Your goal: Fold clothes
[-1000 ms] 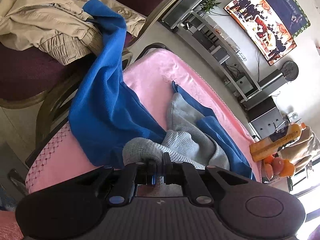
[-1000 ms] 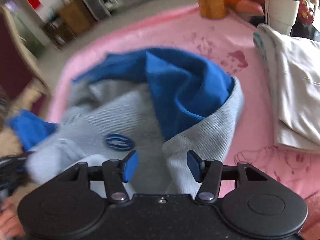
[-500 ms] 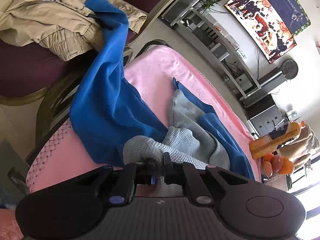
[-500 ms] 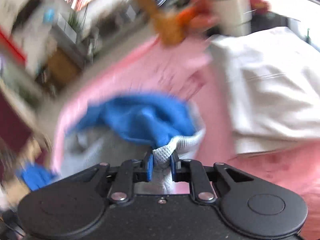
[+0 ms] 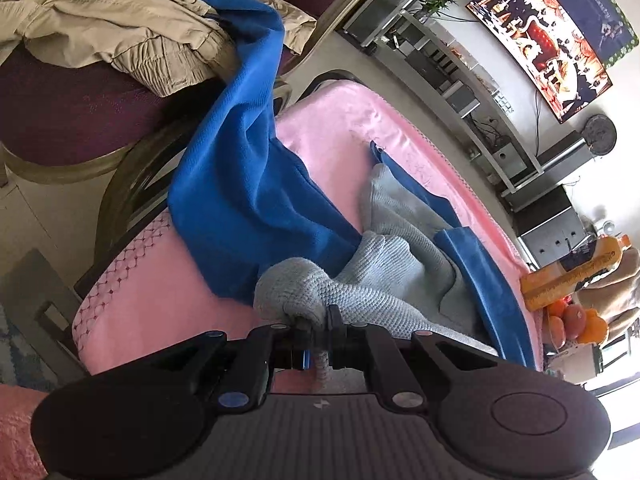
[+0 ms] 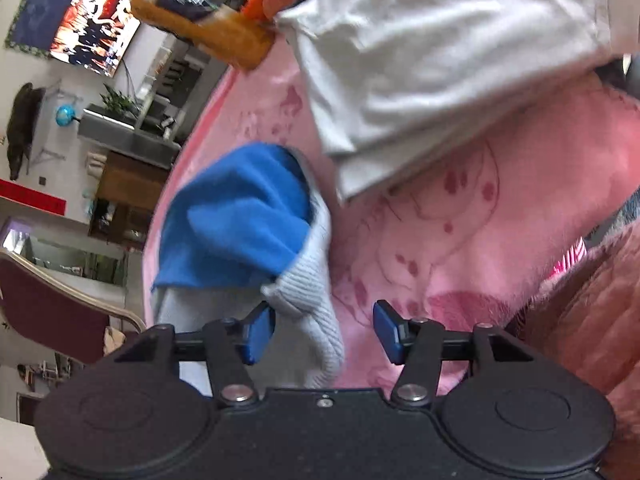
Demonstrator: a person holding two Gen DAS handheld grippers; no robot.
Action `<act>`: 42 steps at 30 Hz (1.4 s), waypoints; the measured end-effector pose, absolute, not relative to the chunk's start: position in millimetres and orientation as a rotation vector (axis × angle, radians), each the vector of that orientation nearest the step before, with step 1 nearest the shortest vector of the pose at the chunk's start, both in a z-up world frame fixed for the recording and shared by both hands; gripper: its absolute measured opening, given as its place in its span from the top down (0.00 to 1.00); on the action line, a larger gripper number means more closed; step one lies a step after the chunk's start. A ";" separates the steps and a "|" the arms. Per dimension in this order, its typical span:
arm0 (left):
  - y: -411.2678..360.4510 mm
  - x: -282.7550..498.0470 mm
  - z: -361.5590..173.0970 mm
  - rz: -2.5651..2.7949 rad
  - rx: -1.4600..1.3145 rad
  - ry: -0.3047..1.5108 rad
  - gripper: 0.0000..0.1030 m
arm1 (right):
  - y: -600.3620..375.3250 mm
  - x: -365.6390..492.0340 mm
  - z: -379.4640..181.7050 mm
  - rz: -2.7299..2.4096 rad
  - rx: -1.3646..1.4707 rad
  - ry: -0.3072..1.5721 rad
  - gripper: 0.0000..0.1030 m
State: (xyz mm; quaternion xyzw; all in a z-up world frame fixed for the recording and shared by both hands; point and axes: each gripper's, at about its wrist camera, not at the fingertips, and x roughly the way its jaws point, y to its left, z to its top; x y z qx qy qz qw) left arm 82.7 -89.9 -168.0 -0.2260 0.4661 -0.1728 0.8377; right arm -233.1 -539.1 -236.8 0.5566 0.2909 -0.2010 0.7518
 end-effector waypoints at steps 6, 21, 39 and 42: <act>-91.5 83.5 -169.3 -0.369 -0.472 0.986 0.95 | -519.7 -214.5 -222.9 -0.433 1.021 0.675 0.51; -98.1 99.3 -191.7 -0.428 -0.585 1.098 0.84 | -525.4 -208.4 -246.2 -0.471 1.120 0.659 0.85; -108.3 65.6 121.2 -0.696 -0.595 0.528 0.98 | -580.9 -171.7 8.5 -0.248 1.090 0.270 0.95; -67.8 22.5 167.4 -0.773 -0.683 0.324 0.97 | -582.4 -221.4 71.3 -0.153 1.052 0.048 0.95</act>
